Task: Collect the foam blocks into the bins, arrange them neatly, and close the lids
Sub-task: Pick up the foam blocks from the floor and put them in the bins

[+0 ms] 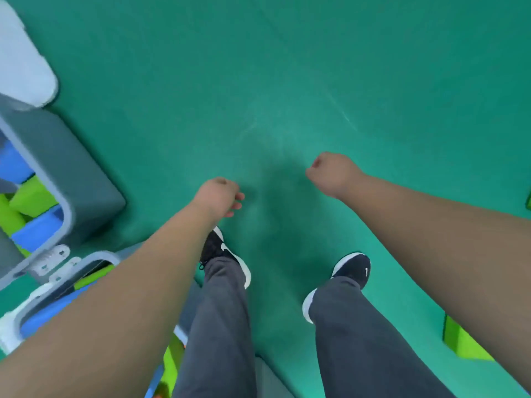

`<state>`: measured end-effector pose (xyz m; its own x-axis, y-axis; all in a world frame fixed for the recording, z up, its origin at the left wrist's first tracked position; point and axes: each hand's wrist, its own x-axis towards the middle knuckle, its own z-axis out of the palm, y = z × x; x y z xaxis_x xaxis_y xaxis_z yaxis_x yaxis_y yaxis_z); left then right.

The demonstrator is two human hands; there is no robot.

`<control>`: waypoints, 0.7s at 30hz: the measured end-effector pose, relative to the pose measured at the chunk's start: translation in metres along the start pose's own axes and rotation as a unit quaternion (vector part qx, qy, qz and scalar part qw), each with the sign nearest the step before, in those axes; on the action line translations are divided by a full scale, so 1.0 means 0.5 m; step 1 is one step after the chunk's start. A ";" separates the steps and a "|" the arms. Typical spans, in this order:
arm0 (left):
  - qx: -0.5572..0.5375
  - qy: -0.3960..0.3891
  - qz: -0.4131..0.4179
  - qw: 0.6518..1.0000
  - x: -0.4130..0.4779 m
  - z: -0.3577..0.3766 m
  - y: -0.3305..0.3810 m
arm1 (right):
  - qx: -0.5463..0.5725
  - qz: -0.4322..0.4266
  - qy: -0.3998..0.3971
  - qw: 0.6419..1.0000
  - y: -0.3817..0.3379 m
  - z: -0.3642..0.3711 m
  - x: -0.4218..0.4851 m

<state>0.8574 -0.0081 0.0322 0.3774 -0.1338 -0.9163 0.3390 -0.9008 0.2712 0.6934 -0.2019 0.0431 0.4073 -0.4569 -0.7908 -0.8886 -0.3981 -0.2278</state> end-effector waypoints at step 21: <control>0.572 -0.254 0.271 0.732 -0.381 1.223 0.285 | 0.395 0.367 0.103 0.836 1.119 0.113 -0.435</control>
<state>0.3069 -0.3634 0.0650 -0.2782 -0.4739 -0.8355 -0.7938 -0.3764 0.4778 0.0955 -0.2801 0.0556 -0.3529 -0.5074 -0.7862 -0.7442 0.6615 -0.0929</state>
